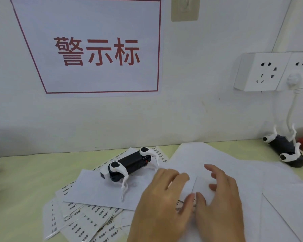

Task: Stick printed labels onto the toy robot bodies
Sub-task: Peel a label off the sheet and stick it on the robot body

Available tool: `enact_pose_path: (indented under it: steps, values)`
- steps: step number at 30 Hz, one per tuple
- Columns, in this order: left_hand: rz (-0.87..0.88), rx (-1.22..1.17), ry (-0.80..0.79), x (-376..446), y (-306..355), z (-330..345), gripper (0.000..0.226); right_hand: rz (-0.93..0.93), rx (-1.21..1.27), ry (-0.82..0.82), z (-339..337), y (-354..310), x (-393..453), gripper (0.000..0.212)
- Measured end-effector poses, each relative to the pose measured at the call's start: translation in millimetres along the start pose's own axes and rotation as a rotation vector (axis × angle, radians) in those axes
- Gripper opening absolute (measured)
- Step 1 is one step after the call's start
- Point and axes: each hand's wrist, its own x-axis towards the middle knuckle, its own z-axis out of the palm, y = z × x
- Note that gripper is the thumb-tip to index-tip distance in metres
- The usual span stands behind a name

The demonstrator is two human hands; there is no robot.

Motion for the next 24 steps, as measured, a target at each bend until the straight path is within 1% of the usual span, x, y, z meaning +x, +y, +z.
enact_pose_path:
  steps: [2,3,4,6,8,10,13,15,19,24]
  values:
    - [-0.079,0.002,-0.166,-1.6,-0.9,1.9,0.033,-0.024,0.043,0.018,0.2,1.5,0.7,0.075]
    - [-0.130,0.019,-0.224,-2.3,-2.4,2.5,0.038,-0.038,0.068,0.030,0.4,3.0,1.2,0.076]
    - [-0.182,0.023,-0.277,-4.5,-5.5,3.5,0.042,-0.049,0.095,0.042,0.6,4.4,2.1,0.076]
    - [-0.238,0.045,-0.326,-8.7,-11.2,5.7,0.044,-0.064,0.155,0.055,0.9,6.9,3.7,0.079]
    - [-0.274,0.043,-0.314,-8.5,-10.8,7.0,0.038,-0.081,0.208,0.063,1.1,8.4,4.8,0.083]
    - [-0.297,-0.001,-0.256,-8.7,-10.3,7.2,0.030,-0.097,0.250,0.073,1.2,9.2,5.4,0.084]
    - [-0.320,-0.081,-0.125,-9.6,-12.2,7.9,0.022,-0.093,0.313,0.074,0.4,10.9,6.5,0.076]
    - [-0.340,-0.117,-0.084,-8.9,-13.1,7.6,0.020,-0.068,0.333,0.063,-0.8,11.9,7.3,0.071]
    - [-0.319,-0.115,-0.077,-5.7,-12.3,4.5,0.024,-0.024,0.352,0.009,-4.3,11.4,8.0,0.067]
    - [-0.305,-0.125,-0.105,-6.1,-14.3,3.7,0.024,-0.020,0.303,-0.139,-6.9,8.3,5.5,0.068]
